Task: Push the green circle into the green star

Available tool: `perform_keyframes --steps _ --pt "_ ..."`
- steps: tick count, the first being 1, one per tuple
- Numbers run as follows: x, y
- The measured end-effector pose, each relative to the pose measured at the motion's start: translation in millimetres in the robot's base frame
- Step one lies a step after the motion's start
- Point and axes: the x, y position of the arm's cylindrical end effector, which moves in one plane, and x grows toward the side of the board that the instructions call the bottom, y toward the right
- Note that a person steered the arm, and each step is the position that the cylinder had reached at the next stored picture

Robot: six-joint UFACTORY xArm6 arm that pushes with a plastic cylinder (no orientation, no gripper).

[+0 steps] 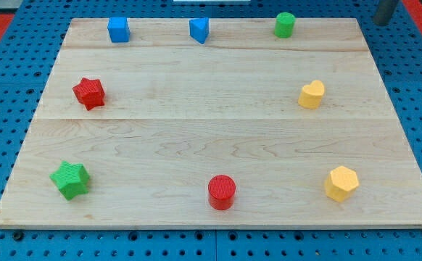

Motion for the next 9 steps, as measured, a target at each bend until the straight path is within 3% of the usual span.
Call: perform_keyframes --steps 3,6,8,9 --pt "-4.2 -19.4" --pt "-12.3 -176.4" --pt "66.2 -232.6" --pt "55.8 -215.8"
